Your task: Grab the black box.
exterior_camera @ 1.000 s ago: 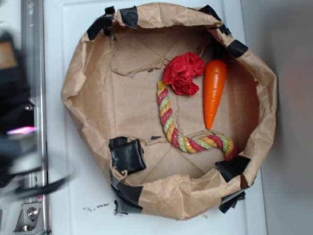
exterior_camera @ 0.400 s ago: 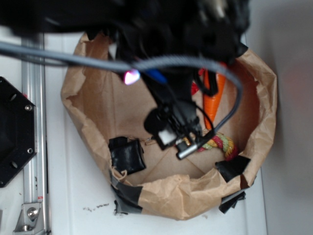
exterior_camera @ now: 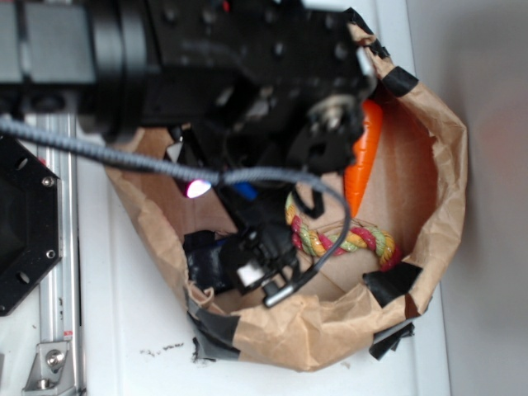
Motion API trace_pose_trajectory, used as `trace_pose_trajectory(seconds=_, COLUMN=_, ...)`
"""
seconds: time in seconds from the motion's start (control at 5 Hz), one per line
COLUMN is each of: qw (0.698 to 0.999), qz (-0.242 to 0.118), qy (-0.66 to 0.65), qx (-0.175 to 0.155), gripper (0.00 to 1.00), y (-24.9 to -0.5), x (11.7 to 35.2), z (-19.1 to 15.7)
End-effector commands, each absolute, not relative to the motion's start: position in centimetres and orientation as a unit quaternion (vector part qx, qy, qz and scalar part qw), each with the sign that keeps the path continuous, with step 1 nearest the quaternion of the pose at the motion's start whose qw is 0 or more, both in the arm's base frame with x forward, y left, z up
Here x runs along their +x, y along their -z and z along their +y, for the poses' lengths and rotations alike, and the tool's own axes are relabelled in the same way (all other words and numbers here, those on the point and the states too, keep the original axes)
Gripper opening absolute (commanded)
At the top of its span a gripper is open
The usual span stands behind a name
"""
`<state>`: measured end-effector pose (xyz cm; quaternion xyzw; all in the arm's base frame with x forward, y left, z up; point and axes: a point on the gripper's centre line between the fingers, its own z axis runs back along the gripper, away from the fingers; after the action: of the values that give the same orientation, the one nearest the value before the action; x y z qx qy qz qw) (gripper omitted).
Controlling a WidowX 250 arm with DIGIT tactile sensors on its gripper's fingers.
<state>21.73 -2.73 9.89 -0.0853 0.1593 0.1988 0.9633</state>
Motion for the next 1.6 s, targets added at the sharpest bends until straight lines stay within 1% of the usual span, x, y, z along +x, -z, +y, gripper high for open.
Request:
trace_pose_trajectory(seconds=0.0, qw=0.969, qz=0.132, qy=-0.189, qx=-0.09, gripper=1.0, y=-10.6, x=21.3, z=-2.7)
trace_pose_trajectory(seconds=0.2, qw=0.969, qz=0.132, qy=-0.189, qx=-0.09, gripper=1.0, y=-10.6, x=21.3, z=-2.7)
trace_pose_trajectory(seconds=0.4, qw=0.969, qz=0.111, qy=-0.198, qx=-0.098, gripper=1.0, y=-9.2, x=21.2, z=0.9)
trace_pose_trajectory(seconds=0.6, qw=0.971, qz=0.076, qy=-0.186, qx=-0.128, gripper=1.0, y=-8.9, x=21.7, z=2.7)
trace_pose_trajectory(seconds=0.8, qw=0.976, qz=0.069, qy=-0.164, qx=-0.125, gripper=1.0, y=-8.6, x=22.2, z=1.2)
trace_pose_trajectory(seconds=1.0, qw=0.984, qz=0.046, qy=-0.118, qx=-0.121, gripper=1.0, y=-8.1, x=22.3, z=-3.0)
trace_pose_trajectory(seconds=1.2, qw=0.992, qz=0.018, qy=-0.102, qx=-0.07, gripper=1.0, y=-6.8, x=22.3, z=-5.1)
trace_pose_trajectory(seconds=1.4, qw=0.994, qz=0.001, qy=-0.104, qx=-0.042, gripper=1.0, y=-6.3, x=22.8, z=-5.7)
